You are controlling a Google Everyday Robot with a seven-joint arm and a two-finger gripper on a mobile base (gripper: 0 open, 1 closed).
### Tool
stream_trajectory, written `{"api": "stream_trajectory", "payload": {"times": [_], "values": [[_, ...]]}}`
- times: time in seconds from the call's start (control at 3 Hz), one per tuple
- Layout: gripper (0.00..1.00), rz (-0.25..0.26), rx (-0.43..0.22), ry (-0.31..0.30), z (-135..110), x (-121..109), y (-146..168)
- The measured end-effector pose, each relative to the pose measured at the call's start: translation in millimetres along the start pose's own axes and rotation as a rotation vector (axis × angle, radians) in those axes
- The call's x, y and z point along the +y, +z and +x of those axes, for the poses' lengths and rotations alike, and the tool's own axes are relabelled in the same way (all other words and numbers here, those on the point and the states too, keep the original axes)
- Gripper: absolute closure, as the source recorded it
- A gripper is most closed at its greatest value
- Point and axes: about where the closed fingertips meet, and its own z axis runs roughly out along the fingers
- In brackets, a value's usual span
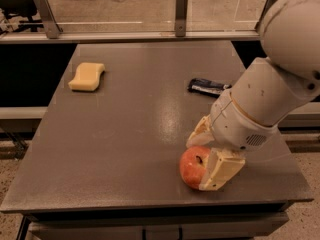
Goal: Move apple near sponge
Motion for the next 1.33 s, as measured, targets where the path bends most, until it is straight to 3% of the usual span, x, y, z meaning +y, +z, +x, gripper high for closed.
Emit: {"api": "stream_trajectory", "payload": {"times": [0.33,0.67,1.0,1.33], "values": [[0.88,0.004,0.002,-0.002,-1.1,0.3,-1.0],[1.0,-0.008,-0.025,-0.047,-14.0,-6.5,-4.8],[1.0,-0.016,-0.059,-0.057,-22.0,-33.4,-8.3],[1.0,-0.015,-0.08,-0.062,-32.4,-75.4,-5.9]]}}
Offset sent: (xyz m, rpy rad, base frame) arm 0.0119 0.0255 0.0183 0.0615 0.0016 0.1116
